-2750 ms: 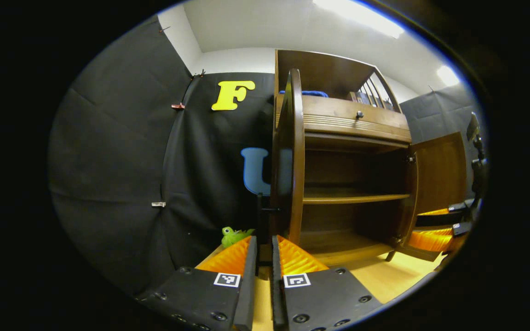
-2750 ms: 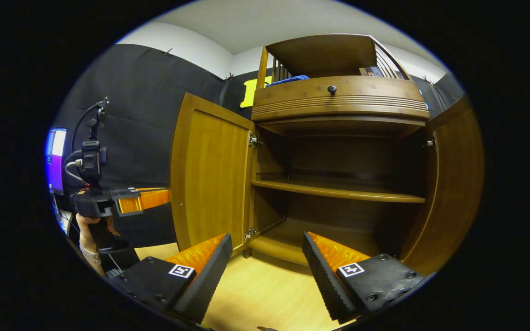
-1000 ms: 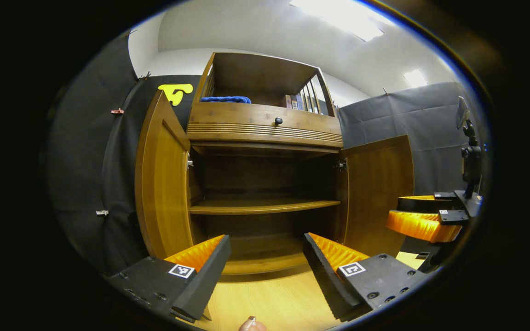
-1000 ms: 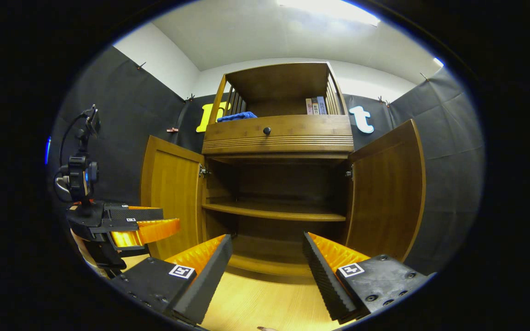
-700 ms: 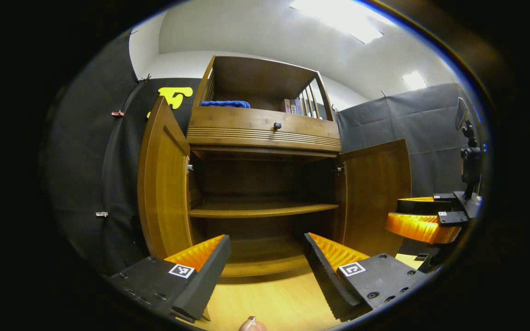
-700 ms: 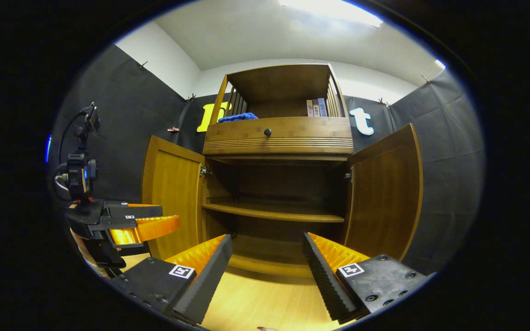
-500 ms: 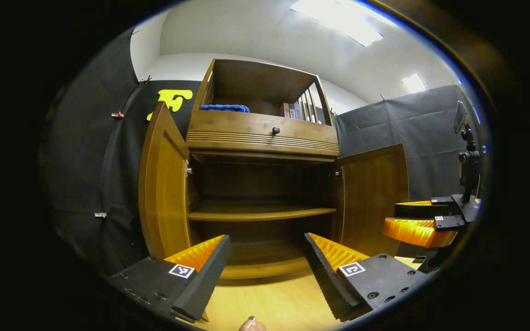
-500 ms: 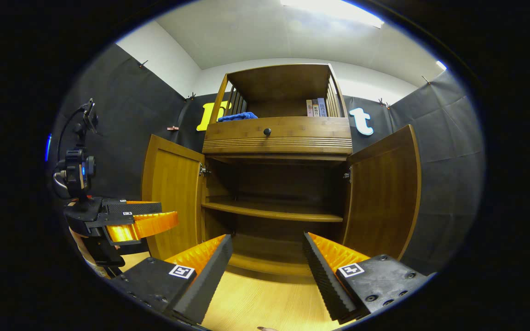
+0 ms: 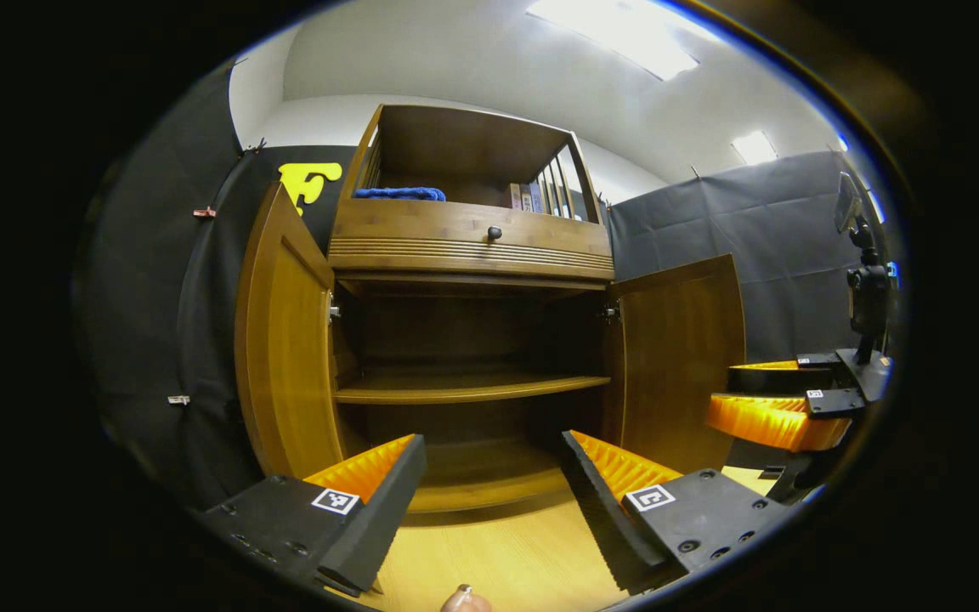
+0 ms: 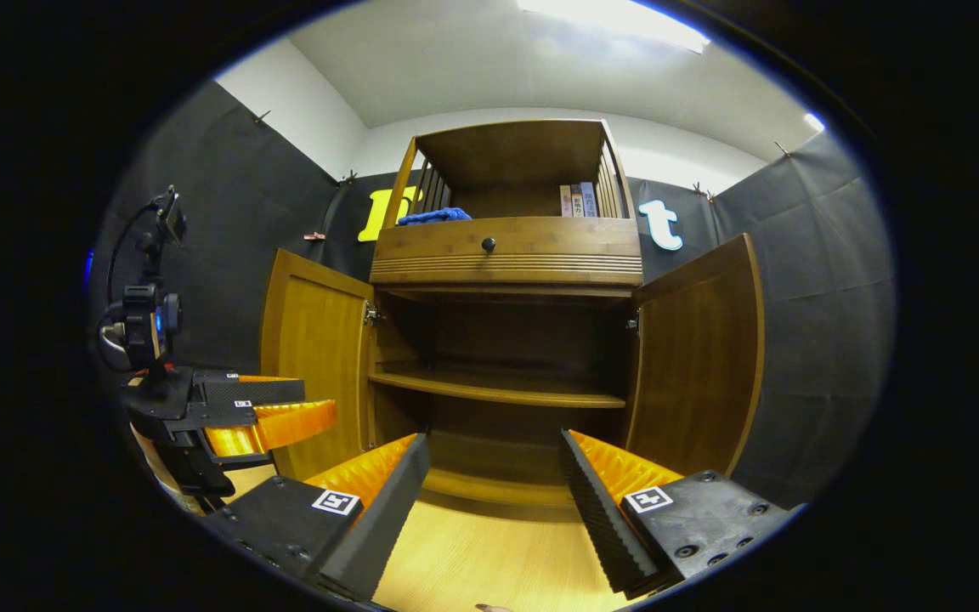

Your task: Open the right door of the double-door shoe cabinet with the right hand, and open the left door with the left hand.

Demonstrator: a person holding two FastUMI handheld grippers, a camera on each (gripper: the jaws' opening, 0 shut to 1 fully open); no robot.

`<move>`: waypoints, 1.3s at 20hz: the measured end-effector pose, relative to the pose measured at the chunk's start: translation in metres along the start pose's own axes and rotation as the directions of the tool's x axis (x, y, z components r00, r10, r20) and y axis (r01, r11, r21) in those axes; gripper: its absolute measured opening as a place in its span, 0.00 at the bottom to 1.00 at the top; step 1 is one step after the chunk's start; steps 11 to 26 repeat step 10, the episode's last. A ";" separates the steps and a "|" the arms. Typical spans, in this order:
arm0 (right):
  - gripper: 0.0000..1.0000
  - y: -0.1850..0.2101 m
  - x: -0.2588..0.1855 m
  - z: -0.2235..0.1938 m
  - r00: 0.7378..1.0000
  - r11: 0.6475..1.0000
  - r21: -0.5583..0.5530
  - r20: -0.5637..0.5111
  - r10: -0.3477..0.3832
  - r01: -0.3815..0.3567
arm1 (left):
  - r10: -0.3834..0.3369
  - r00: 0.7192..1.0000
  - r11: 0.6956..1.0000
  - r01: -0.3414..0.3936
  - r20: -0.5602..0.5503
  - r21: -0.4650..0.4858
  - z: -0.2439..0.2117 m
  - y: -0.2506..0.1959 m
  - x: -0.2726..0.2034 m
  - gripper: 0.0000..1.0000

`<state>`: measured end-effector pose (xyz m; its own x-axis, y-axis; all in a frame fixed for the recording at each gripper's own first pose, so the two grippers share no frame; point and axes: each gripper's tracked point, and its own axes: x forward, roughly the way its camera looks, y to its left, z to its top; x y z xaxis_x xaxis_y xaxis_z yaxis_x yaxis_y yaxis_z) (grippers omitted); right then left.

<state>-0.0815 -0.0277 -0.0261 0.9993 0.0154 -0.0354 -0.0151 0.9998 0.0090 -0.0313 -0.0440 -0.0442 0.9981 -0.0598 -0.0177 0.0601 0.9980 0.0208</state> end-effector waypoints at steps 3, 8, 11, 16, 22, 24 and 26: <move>0.99 0.001 -0.005 -0.001 1.000 1.000 -0.001 -0.008 -0.003 0.003 | -0.005 1.000 1.000 0.005 0.000 -0.004 0.000 -0.001 0.000 1.00; 0.99 -0.002 -0.006 0.002 1.000 1.000 -0.004 -0.006 -0.012 0.012 | -0.016 1.000 1.000 0.016 0.000 -0.001 -0.001 -0.006 0.000 1.00; 0.99 -0.002 -0.007 0.002 1.000 1.000 -0.005 -0.005 -0.012 0.012 | -0.017 1.000 1.000 0.017 0.000 -0.001 -0.001 -0.006 0.001 1.00; 0.99 -0.002 -0.007 0.002 1.000 1.000 -0.005 -0.005 -0.012 0.012 | -0.017 1.000 1.000 0.017 0.000 -0.001 -0.001 -0.006 0.001 1.00; 0.99 -0.002 -0.007 0.002 1.000 1.000 -0.005 -0.005 -0.012 0.012 | -0.017 1.000 1.000 0.017 0.000 -0.001 -0.001 -0.006 0.001 1.00; 0.99 -0.002 -0.007 0.002 1.000 1.000 -0.005 -0.005 -0.012 0.012 | -0.017 1.000 1.000 0.017 0.000 -0.001 -0.001 -0.006 0.001 1.00; 0.99 -0.002 -0.007 0.002 1.000 1.000 -0.005 -0.005 -0.012 0.012 | -0.017 1.000 1.000 0.017 0.000 -0.001 -0.001 -0.006 0.001 1.00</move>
